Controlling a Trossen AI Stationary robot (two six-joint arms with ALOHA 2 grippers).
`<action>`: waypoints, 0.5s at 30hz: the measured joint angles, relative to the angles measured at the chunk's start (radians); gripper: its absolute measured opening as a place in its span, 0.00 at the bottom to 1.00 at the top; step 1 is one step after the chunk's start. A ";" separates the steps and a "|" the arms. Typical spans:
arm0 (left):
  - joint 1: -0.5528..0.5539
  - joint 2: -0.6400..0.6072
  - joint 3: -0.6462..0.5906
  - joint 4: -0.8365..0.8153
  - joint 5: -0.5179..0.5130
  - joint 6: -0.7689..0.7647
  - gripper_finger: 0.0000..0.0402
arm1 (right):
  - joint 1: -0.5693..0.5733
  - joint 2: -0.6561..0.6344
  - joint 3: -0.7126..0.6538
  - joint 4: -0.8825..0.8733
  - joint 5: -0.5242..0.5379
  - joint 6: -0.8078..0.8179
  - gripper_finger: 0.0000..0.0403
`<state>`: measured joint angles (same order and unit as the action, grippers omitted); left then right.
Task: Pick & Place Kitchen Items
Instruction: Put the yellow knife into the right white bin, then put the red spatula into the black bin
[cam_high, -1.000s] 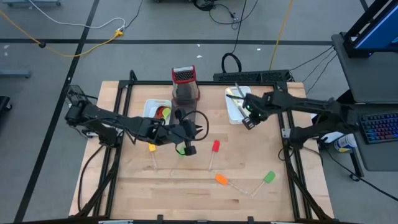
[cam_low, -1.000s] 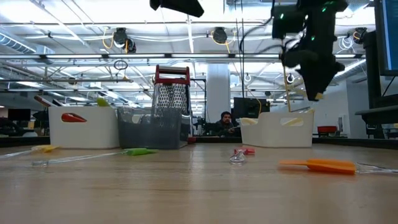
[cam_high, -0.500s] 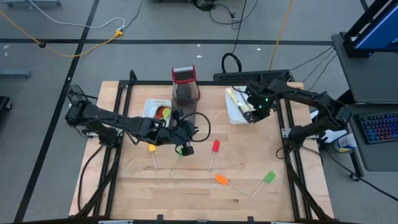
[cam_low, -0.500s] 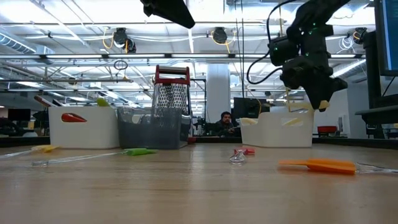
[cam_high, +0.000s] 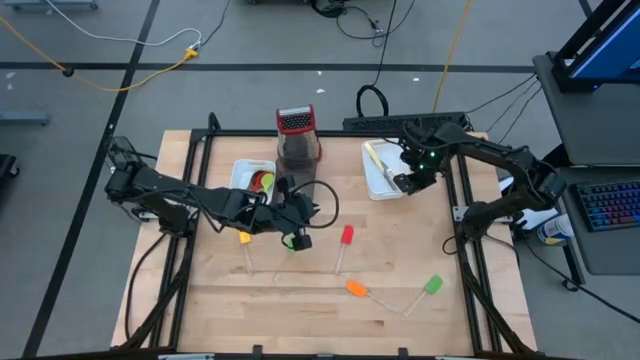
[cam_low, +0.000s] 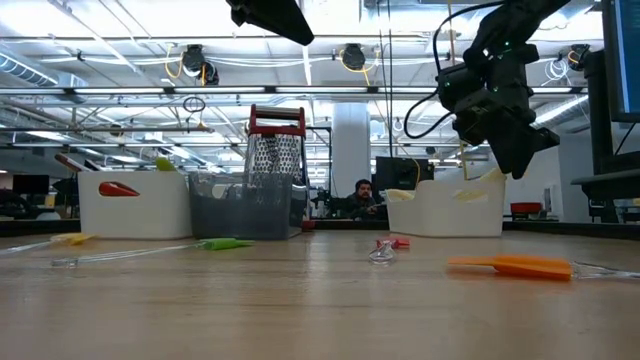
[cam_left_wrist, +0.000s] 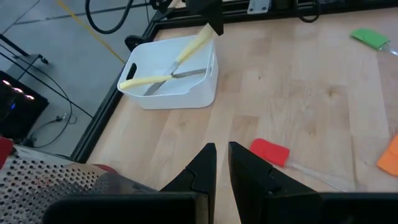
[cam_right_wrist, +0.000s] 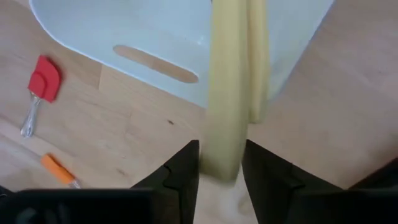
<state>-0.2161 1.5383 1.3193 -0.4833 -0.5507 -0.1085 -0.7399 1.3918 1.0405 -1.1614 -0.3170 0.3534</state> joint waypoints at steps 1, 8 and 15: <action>0.000 0.000 0.000 0.000 0.000 0.000 0.12 | 0.000 0.000 0.000 0.009 0.000 -0.001 0.28; 0.000 0.000 0.000 0.000 0.000 0.000 0.12 | 0.000 0.000 0.000 0.081 0.000 -0.008 0.22; 0.000 0.000 0.000 0.000 0.000 -0.003 0.12 | 0.001 -0.007 0.000 0.085 0.002 -0.087 0.24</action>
<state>-0.2164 1.5385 1.3193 -0.4835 -0.5510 -0.1118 -0.7390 1.3848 1.0405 -1.0764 -0.3154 0.2661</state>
